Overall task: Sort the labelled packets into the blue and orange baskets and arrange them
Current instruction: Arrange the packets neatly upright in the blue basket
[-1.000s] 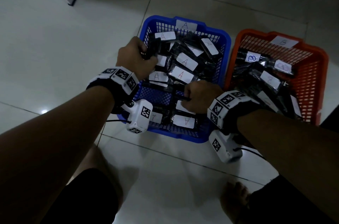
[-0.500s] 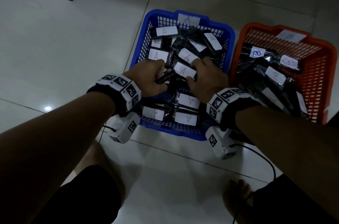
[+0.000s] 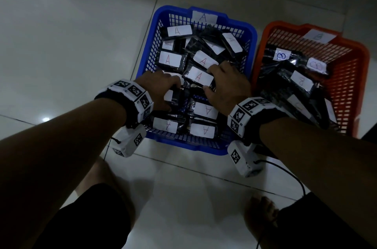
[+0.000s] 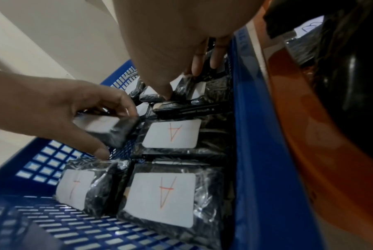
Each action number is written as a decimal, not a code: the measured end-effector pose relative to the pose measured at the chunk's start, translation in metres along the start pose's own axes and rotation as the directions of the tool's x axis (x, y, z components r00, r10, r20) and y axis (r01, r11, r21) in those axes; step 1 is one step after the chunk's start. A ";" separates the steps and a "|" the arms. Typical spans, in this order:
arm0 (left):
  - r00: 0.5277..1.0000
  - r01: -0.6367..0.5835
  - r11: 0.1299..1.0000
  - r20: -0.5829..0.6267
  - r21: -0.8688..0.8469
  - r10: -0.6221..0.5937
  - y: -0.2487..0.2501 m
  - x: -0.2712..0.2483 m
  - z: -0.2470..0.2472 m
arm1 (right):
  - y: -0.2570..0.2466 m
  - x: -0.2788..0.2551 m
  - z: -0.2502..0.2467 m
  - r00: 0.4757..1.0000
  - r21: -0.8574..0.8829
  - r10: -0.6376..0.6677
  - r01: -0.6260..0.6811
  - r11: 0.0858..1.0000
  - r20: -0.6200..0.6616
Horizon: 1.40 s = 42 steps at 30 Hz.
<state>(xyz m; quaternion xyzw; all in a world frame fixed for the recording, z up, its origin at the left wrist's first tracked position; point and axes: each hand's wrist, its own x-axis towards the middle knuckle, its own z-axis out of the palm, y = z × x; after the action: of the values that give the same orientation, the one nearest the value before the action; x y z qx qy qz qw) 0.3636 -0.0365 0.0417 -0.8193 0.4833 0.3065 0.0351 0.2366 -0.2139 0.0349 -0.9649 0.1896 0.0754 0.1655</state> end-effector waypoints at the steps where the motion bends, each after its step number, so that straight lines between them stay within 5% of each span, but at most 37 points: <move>1: 1.000 0.004 1.000 0.008 0.010 -0.004 0.001 0.001 0.000 | 0.000 0.000 0.000 1.000 0.004 -0.001 0.001 1.000 -0.007; 6: 0.999 0.040 0.979 0.042 -0.199 -0.032 0.003 0.008 0.004 | -0.002 -0.001 -0.003 1.000 -0.007 -0.015 0.015 1.000 -0.012; 11: 0.973 -0.007 0.928 -0.215 -0.373 -0.079 0.009 0.001 0.001 | -0.019 0.003 -0.007 0.989 0.044 -0.139 0.141 0.989 -0.047; 13: 0.893 -0.060 0.919 -0.433 -0.390 -0.126 0.004 -0.007 -0.006 | -0.031 0.010 -0.005 0.980 0.137 -0.194 0.188 0.973 0.033; 15: 0.756 -0.021 0.936 -0.618 -0.350 -0.214 -0.005 -0.015 -0.011 | -0.045 0.018 -0.001 0.950 0.170 -0.273 0.247 0.954 0.149; 17: 0.668 0.121 0.906 -0.642 -0.405 -0.376 -0.016 -0.021 -0.010 | -0.057 0.029 0.005 0.902 0.111 -0.342 0.324 0.939 0.262; 21: 0.731 0.346 0.723 -0.311 -0.599 -0.607 -0.029 -0.023 0.000 | -0.078 0.051 0.013 0.801 -0.017 -0.484 0.522 0.853 0.353; 25: 0.785 0.294 0.771 -0.318 -0.565 -0.532 -0.033 -0.024 0.008 | -0.085 0.067 0.020 0.652 -0.159 -0.640 0.741 0.653 0.407; 30: 0.799 0.259 0.769 -0.318 -0.584 -0.511 -0.036 -0.027 0.006 | -0.084 0.073 0.018 0.665 -0.310 -0.586 0.741 0.596 0.464; 36: 0.815 0.250 0.756 -0.289 -0.605 -0.502 -0.038 -0.028 0.003 | -0.085 0.069 0.024 0.662 -0.127 -0.448 0.633 0.764 0.601; 39: 0.820 0.243 0.764 -0.294 -0.598 -0.492 -0.039 -0.027 0.005 | -0.084 0.070 0.022 0.654 -0.082 -0.478 0.635 0.768 0.586; 42: 0.821 0.238 0.758 -0.292 -0.607 -0.491 -0.040 -0.026 0.007 | -0.090 0.070 0.021 0.621 -0.106 -0.583 0.727 0.679 0.524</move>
<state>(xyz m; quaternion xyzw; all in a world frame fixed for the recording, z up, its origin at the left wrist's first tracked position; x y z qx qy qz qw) 0.3837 0.0071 0.0409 -0.9212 0.1967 0.2270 -0.2473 0.3340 -0.1521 0.0270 -0.9339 -0.2381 0.2579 0.0678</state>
